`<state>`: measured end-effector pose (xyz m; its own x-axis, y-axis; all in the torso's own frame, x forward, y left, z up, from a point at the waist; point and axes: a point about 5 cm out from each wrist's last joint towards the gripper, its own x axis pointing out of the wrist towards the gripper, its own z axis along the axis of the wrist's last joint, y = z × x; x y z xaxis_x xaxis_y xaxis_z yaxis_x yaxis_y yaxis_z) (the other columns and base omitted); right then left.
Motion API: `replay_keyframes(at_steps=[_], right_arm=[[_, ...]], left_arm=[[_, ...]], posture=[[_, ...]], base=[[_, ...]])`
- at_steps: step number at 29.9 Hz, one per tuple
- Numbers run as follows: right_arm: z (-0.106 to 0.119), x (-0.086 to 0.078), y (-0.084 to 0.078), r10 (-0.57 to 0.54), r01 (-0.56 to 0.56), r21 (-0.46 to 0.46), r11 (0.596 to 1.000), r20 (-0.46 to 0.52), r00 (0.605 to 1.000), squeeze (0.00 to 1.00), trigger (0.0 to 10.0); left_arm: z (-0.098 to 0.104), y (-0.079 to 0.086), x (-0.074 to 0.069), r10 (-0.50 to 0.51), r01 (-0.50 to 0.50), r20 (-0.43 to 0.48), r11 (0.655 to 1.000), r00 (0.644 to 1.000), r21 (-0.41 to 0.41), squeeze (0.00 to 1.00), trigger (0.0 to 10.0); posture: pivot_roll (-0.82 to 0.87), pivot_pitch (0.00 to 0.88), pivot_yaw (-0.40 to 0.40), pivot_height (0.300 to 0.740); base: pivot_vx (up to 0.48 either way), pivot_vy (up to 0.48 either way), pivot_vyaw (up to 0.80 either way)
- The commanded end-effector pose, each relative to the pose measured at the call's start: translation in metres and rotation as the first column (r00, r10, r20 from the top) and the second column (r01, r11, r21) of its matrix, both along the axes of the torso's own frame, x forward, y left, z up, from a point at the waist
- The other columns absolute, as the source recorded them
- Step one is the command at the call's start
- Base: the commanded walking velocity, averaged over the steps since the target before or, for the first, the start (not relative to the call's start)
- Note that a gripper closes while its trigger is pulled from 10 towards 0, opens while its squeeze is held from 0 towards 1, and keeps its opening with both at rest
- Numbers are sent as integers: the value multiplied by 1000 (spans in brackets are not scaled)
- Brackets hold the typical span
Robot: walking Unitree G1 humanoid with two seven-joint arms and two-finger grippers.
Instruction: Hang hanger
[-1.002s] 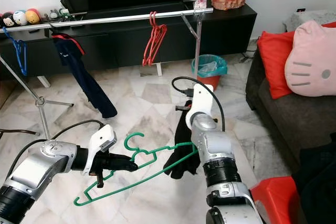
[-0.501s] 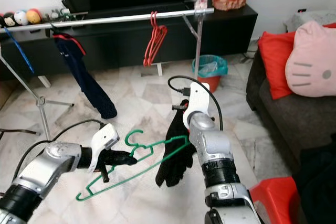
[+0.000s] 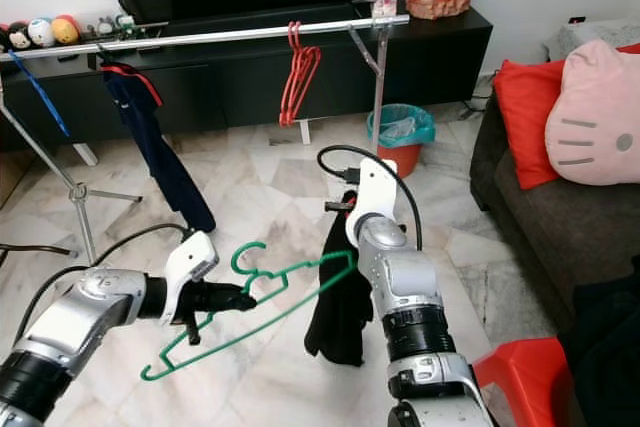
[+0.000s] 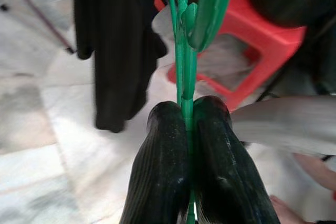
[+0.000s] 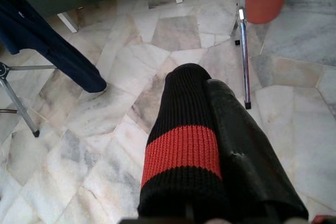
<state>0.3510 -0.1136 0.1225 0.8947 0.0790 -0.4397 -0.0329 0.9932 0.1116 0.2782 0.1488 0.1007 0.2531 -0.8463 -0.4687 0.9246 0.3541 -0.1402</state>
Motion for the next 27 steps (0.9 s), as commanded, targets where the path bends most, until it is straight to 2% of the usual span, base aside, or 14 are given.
replay_keyframes(at_steps=[1, 7, 14, 22, 23, 27], right_arm=[[4, 0, 3, 12, -12, 1, 1000, 17, 1000, 0, 10000], [8, 0, 12, 51, -52, 63, 997, 22, 998, 0, 10000], [17, -3, 23, 154, -157, 67, 985, 51, 987, 0, 10000], [20, -8, 35, 232, -236, 84, 968, 54, 971, 0, 10000], [20, -9, 37, 242, -246, 85, 966, 50, 969, 0, 10000], [17, -13, 38, 261, -263, 85, 961, 36, 965, 0, 10000]], left_arm=[[5, 2, -5, -44, 44, -23, 999, 999, -13, 0, 10000], [8, -2, -1, -31, 31, 2, 999, 1000, -21, 0, 10000], [8, -8, -2, -31, 31, -2, 999, 1000, -30, 0, 10000], [4, -6, 8, 49, -49, 31, 999, 998, -9, 0, 10000], [3, -5, 13, 87, -87, 46, 996, 995, -2, 0, 10000], [0, -5, 17, 121, -122, 65, 992, 991, 15, 0, 10000]], posture=[[-68, 0, 87, 740], [-65, 0, 87, 740], [-71, 0, 87, 740], [-69, 0, 88, 740], [-71, 0, 90, 740], [-70, 0, 89, 740]], base=[[0, 0, 0], [0, 0, 0], [0, 0, 0], [0, 0, 0], [0, 0, 0], [0, 0, 0]])
